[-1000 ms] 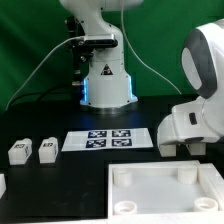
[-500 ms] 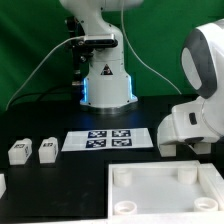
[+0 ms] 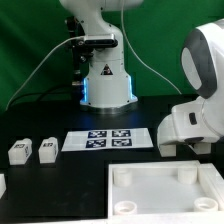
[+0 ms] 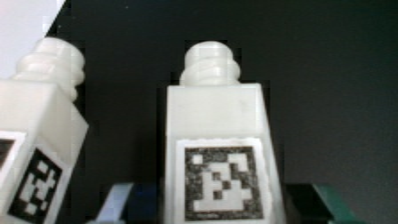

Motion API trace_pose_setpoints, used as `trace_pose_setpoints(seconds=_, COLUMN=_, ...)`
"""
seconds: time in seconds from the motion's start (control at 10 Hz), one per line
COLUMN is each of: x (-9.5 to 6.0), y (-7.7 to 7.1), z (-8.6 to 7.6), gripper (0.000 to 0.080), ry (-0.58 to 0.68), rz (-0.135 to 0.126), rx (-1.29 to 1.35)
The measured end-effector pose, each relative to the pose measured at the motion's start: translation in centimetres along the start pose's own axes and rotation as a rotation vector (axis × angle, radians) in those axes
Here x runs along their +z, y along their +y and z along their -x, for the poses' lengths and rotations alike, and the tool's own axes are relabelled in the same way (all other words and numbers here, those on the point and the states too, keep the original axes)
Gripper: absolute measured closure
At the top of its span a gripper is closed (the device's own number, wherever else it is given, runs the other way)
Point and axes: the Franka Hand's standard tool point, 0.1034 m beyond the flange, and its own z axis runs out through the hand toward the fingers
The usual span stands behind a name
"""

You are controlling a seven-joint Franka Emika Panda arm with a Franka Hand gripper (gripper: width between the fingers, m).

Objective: Assemble one leg

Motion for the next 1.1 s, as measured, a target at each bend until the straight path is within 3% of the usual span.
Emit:
trace_pose_setpoints(seconds=0.2, x=-5.1, y=1.8, z=0.6, gripper=0.0508, ry=0.085, rz=0.012, rx=-0.069)
trace_pose_setpoints(seconds=0.3, x=-7.0, y=2.8, z=1.5, gripper=0.0508, ry=0.091, rz=0.005, rx=-0.081)
trace_pose_setpoints(seconds=0.5, x=-11.5, y=4.5, z=1.0, gripper=0.0508, ry=0.319, rz=-0.011, rx=-0.087)
trace_pose_setpoints(seconds=0.7, x=-14.9, y=6.4, z=2.2, gripper=0.0508, ry=0.505, rz=-0.023, rx=-0.054)
trace_pose_setpoints(seconds=0.8, x=-16.9, y=6.5, z=2.9, gripper=0.0508, ry=0.611, rz=-0.026, rx=-0.029)
trace_pose_setpoints(seconds=0.9, x=-17.5, y=6.5, z=3.7, gripper=0.0508, ry=0.667, rz=-0.025, rx=-0.02)
trace_pose_setpoints(seconds=1.1, x=-17.9, y=6.6, z=2.6, gripper=0.0508, ry=0.932, rz=-0.029, rx=-0.023)
